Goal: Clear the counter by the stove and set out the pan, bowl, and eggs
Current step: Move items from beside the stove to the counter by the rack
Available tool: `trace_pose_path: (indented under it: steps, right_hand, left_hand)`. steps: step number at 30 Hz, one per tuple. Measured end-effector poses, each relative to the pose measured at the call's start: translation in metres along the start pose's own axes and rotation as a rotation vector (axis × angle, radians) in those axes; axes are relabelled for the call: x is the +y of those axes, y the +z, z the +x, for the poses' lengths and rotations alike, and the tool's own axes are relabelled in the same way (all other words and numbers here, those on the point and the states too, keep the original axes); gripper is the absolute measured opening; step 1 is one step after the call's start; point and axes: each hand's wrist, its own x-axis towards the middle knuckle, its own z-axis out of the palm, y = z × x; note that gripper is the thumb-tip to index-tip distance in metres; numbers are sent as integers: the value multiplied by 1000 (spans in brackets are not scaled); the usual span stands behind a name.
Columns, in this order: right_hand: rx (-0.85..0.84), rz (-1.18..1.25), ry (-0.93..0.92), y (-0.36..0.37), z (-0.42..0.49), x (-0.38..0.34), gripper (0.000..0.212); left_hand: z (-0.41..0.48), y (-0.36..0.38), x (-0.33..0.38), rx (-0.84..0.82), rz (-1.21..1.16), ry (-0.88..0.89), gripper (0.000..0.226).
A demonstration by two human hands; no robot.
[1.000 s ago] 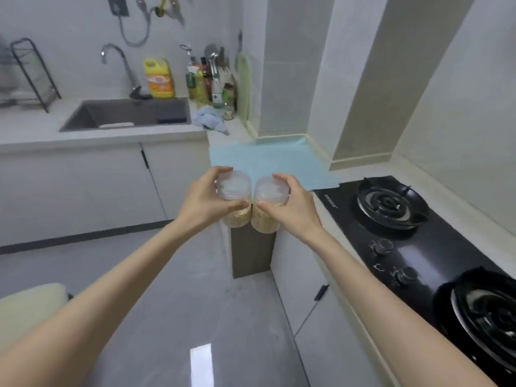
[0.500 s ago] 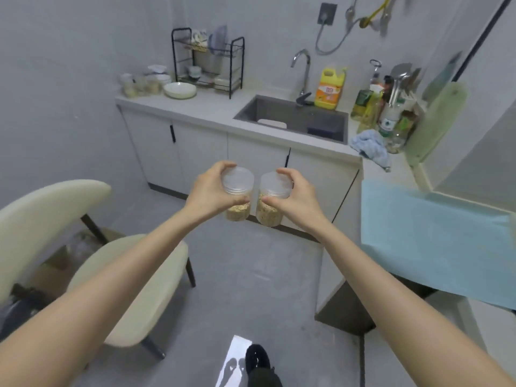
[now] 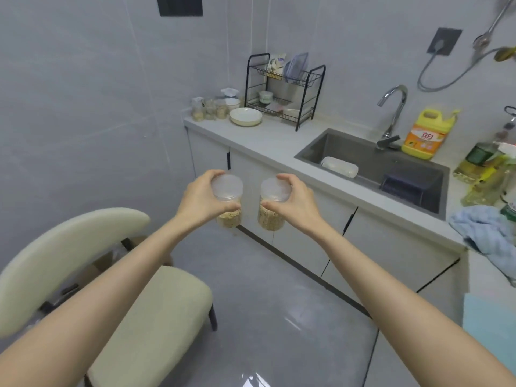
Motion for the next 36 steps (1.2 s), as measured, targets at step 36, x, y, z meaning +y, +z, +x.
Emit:
trace_pose_path:
  steps: [36]
  right_hand:
    - [-288, -42, 3, 212, 660, 110, 77]
  left_hand:
    - [646, 65, -225, 39, 37, -192, 77]
